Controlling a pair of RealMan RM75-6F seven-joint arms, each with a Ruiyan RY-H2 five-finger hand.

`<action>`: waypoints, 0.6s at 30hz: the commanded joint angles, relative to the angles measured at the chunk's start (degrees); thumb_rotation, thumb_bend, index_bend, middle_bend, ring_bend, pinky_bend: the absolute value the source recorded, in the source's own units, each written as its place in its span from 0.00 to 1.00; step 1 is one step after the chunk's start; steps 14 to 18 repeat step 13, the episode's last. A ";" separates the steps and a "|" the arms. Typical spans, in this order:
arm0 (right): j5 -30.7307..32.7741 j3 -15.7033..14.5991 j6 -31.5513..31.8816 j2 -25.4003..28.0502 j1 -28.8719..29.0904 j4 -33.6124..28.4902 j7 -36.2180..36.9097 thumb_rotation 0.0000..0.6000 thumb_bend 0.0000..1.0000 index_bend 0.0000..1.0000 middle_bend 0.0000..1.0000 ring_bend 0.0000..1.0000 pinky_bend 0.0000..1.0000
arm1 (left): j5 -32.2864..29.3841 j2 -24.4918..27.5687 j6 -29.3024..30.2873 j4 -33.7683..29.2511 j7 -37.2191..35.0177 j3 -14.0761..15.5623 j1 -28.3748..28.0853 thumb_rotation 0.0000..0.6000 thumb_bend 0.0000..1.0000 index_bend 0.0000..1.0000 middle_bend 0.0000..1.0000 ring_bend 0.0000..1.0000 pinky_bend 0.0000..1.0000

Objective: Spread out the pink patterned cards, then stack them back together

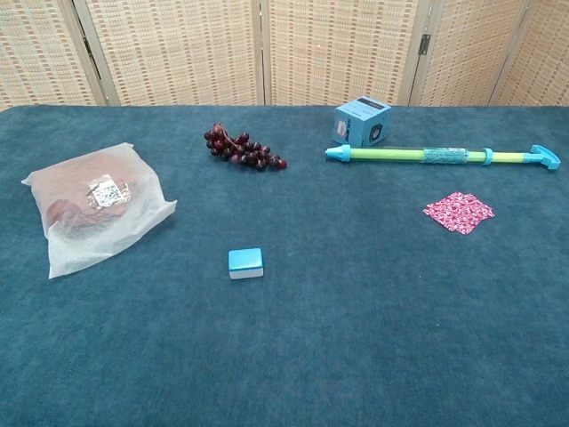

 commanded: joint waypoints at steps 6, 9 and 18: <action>-3.47 -4.19 5.15 7.43 -8.52 -5.66 6.27 1.00 0.30 0.24 0.33 0.31 0.46 | 0.29 -0.76 0.16 -1.55 2.09 0.11 -0.40 1.00 0.18 0.15 0.04 0.05 0.15; -6.11 -4.42 9.14 7.27 -10.92 -4.85 9.18 1.00 0.30 0.23 0.28 0.26 0.39 | 0.70 -1.02 0.66 -2.92 2.80 0.25 -0.34 1.00 0.18 0.15 0.04 0.05 0.15; -9.42 -4.25 14.80 5.84 -13.58 -2.82 8.75 1.00 0.30 0.22 0.26 0.23 0.37 | 0.64 -1.10 0.75 -3.34 3.16 0.22 -0.40 1.00 0.18 0.15 0.04 0.05 0.15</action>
